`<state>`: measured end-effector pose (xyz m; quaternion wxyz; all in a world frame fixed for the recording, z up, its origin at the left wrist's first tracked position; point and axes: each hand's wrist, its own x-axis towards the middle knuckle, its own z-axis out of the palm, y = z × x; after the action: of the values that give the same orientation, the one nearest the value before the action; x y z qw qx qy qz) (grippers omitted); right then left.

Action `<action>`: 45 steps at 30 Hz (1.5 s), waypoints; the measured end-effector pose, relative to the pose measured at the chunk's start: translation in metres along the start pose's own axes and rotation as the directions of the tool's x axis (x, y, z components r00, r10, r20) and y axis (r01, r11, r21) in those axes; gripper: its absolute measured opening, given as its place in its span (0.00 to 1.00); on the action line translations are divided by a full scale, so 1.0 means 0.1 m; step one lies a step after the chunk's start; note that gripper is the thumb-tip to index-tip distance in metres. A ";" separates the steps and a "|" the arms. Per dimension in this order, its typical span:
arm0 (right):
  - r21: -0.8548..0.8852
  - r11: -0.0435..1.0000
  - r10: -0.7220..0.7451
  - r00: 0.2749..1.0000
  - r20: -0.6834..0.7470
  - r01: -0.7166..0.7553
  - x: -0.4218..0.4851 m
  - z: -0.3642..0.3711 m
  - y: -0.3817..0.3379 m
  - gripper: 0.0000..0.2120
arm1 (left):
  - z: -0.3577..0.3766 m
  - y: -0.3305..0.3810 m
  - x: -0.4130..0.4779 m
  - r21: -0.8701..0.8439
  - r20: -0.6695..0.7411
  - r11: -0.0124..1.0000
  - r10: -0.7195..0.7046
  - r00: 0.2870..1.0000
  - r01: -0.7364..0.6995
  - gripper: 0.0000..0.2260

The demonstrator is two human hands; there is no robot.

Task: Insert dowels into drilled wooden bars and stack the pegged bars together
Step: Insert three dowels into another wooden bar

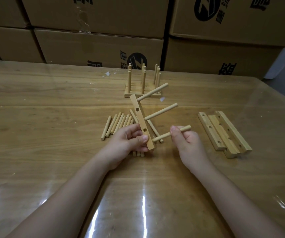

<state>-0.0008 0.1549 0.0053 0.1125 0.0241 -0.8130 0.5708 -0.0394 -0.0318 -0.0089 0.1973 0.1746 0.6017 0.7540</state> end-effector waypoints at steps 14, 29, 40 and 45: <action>-0.005 0.999 -0.042 0.998 -0.056 0.042 -0.04 0.09 0.01 0.21 | 0.03 0.00 0.00 -0.004 -0.019 1.000 -0.022 1.000 0.022 0.15; -0.097 0.990 -0.104 0.994 0.019 0.105 0.03 0.07 0.02 0.05 | 0.03 0.03 0.02 -0.163 -0.090 0.986 0.014 0.996 -0.028 0.19; 0.087 0.996 0.010 0.999 0.038 -0.013 0.12 -0.07 0.01 0.06 | 0.01 0.08 0.00 -0.343 -0.174 0.938 -0.012 0.985 -0.049 0.13; 0.289 0.957 -0.026 0.997 0.078 0.003 0.10 -0.09 -0.04 0.11 | 0.00 0.08 -0.02 -0.318 -0.133 0.948 -0.030 0.991 -0.014 0.11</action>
<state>-0.0086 0.1625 0.0144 0.0790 0.0693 -0.7247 0.6810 -0.0381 -0.0346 -0.0012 0.1846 0.0863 0.4851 0.8504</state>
